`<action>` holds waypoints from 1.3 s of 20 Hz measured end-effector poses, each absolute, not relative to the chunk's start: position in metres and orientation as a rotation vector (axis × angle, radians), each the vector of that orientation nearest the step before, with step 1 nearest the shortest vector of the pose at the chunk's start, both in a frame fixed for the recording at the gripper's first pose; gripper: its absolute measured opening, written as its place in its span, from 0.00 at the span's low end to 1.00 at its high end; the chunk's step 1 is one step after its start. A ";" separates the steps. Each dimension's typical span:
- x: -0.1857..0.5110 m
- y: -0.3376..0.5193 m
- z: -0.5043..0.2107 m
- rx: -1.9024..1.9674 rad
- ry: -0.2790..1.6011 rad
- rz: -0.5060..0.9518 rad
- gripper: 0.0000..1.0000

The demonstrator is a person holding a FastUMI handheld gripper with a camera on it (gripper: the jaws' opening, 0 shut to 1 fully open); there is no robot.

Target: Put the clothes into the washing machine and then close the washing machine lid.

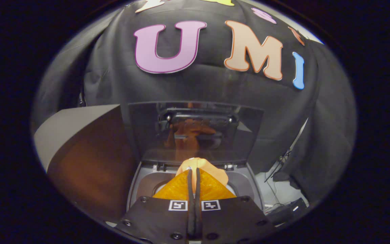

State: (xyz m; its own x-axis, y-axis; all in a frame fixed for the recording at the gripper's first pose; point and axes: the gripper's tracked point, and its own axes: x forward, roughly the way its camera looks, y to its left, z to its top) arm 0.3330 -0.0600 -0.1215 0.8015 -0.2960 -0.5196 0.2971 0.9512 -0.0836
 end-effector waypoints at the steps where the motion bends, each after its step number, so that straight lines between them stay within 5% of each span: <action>1: 0.331 -0.055 -0.131 0.018 0.570 -0.307 0.01; 13: 0.335 -0.053 -0.120 0.089 0.503 -0.254 0.10; 16: 0.328 -0.057 -0.109 0.080 0.505 -0.265 0.26; 18: 0.320 -0.056 -0.101 0.063 0.502 -0.271 0.27; 23: 0.302 -0.040 -0.093 0.046 0.538 -0.220 0.98; 26: 0.292 -0.029 -0.087 0.023 0.551 -0.194 0.98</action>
State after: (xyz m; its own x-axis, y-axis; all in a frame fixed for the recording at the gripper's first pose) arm 0.2915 -0.0291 -0.0868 0.8342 -0.1769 -0.5223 0.1894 0.9814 -0.0300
